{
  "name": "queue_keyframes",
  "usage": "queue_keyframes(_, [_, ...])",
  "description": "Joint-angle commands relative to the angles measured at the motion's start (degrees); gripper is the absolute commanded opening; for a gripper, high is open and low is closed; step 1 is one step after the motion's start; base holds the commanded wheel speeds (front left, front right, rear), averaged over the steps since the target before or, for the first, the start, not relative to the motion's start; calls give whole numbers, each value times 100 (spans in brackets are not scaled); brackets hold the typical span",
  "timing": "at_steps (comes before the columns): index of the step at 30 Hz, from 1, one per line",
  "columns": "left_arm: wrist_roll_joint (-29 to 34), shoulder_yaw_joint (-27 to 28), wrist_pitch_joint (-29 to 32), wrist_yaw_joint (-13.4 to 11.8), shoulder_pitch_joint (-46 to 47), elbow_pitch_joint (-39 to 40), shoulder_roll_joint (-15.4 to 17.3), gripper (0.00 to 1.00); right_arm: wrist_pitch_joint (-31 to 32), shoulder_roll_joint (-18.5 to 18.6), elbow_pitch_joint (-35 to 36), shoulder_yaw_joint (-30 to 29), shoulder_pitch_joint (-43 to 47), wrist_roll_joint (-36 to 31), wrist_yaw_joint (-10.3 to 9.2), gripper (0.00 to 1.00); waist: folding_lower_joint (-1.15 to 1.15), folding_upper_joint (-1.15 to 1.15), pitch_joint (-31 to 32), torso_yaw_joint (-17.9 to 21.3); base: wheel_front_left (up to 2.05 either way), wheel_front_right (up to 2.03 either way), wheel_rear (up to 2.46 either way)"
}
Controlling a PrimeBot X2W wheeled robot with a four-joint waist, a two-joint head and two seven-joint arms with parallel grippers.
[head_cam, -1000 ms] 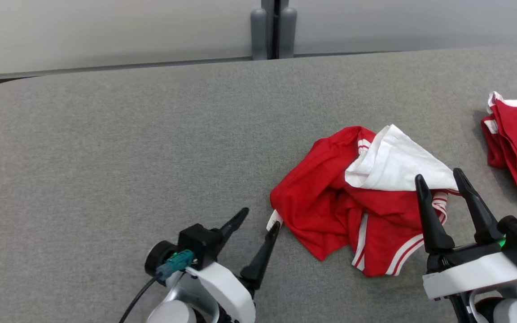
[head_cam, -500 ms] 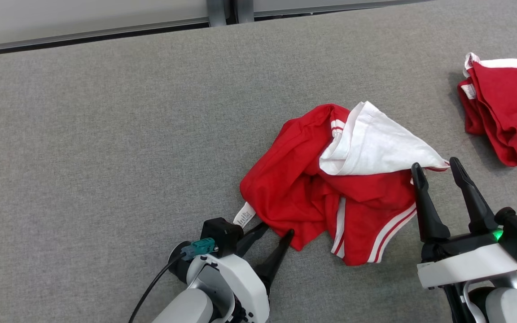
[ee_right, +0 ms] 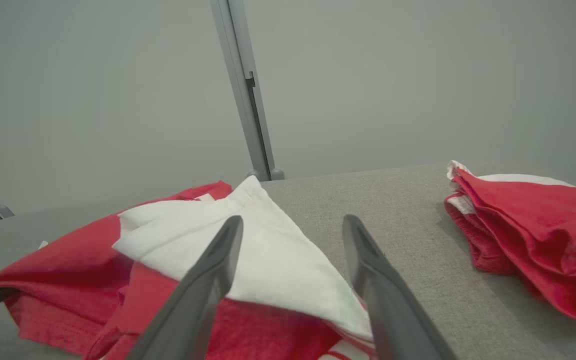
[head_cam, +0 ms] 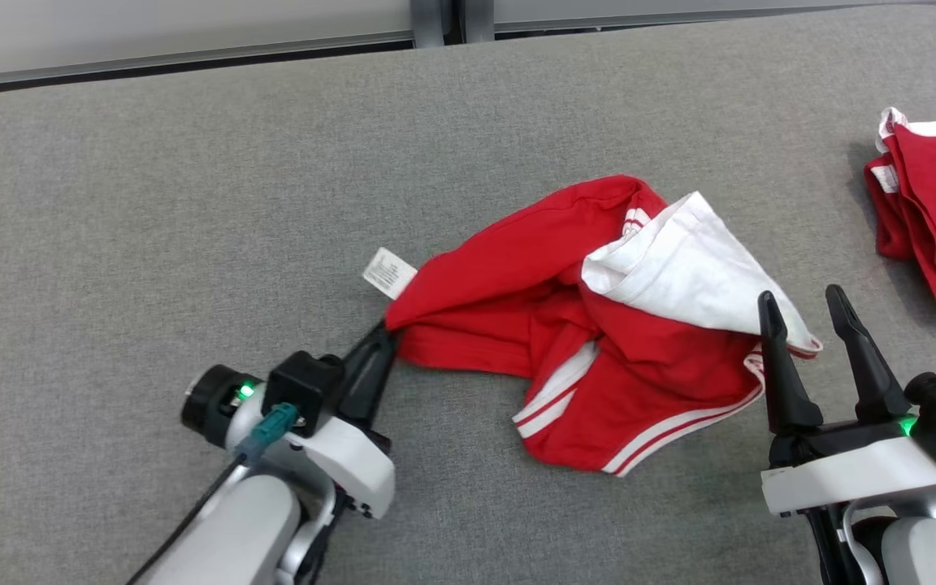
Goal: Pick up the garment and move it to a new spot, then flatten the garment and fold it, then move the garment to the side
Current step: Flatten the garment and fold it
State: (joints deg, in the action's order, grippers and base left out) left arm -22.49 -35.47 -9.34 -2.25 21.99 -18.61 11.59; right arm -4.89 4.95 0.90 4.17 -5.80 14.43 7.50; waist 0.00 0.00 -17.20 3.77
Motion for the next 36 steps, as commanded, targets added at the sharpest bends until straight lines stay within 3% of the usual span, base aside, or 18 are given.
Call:
queue_keyframes(1, [94,95,2,-124,21,148,199,0,-24,-5,-25,-12,8,36,-2,100,0,0,26,-36,0,0,0])
queue_keyframes(8, [617,495,167,-816,-155,1514,1077,0,-40,-36,-101,-85,51,79,-2,100,0,0,30,-168,0,0,0])
queue_keyframes(12, [753,639,468,-1092,-468,2442,1485,0,-43,-45,-119,-118,61,99,-2,100,0,0,69,-214,0,0,0])
queue_keyframes(14, [666,581,663,-1107,-683,2591,1535,0,-38,-51,-113,-103,29,102,-2,100,0,0,72,-206,0,0,0])
queue_keyframes(20, [420,327,747,-1017,-1141,2265,1383,0,-47,-53,-108,-55,-46,105,-2,100,0,0,35,-191,0,0,0])
queue_keyframes(28, [214,-171,446,-581,-1092,1075,841,1,22,-8,-106,-47,-88,76,-2,100,0,0,14,-284,0,0,0])
queue_keyframes(29, [166,-146,334,-575,-1062,955,750,56,30,-6,-100,-39,-99,68,-2,100,0,0,20,-288,0,0,0])
queue_keyframes(30, [100,-124,236,-539,-1038,859,656,100,37,4,-91,-34,-111,60,-2,100,0,0,43,-295,0,0,0])
queue_keyframes(36, [-259,325,-403,-646,-1075,844,403,100,109,58,49,-69,0,-7,-2,100,0,0,238,-391,0,0,0])
